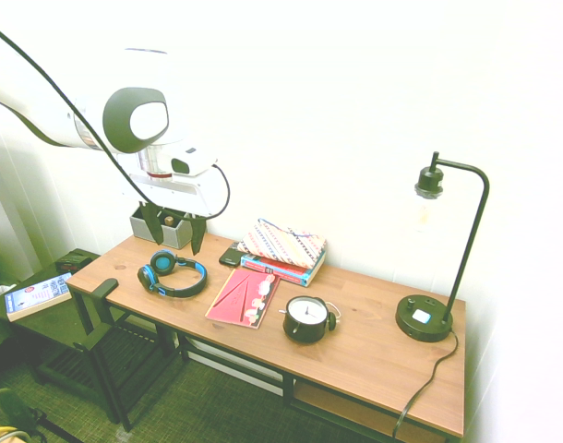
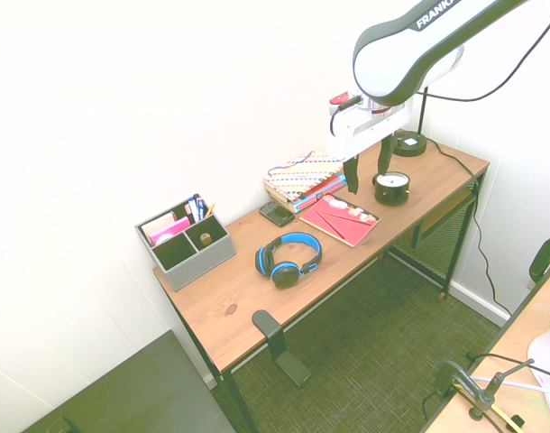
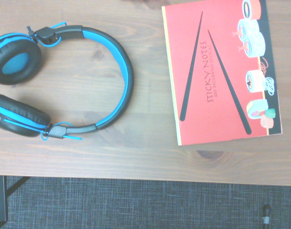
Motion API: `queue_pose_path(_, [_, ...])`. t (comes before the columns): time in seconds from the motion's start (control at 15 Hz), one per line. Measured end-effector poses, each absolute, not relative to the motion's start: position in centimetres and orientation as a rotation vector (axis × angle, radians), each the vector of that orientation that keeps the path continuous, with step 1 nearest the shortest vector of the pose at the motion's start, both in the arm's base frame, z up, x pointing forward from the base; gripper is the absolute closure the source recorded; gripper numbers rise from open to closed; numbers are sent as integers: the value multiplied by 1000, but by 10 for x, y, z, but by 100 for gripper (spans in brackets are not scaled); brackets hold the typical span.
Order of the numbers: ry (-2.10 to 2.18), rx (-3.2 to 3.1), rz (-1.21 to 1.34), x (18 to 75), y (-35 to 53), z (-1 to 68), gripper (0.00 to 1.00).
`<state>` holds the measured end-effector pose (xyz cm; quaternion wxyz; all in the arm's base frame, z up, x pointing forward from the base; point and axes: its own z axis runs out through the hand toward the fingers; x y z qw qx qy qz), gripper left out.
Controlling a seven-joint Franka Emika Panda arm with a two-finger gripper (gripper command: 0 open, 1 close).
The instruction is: Hang the headphone
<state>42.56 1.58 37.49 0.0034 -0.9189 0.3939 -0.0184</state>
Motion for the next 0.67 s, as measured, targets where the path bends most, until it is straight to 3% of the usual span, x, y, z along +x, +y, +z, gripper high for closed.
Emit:
queue_pose_path(0.33, [1232,-2865,-62,432,18,365,0])
queue_pose_path(0.67, [1264,-2785,-68,475,41,304,0])
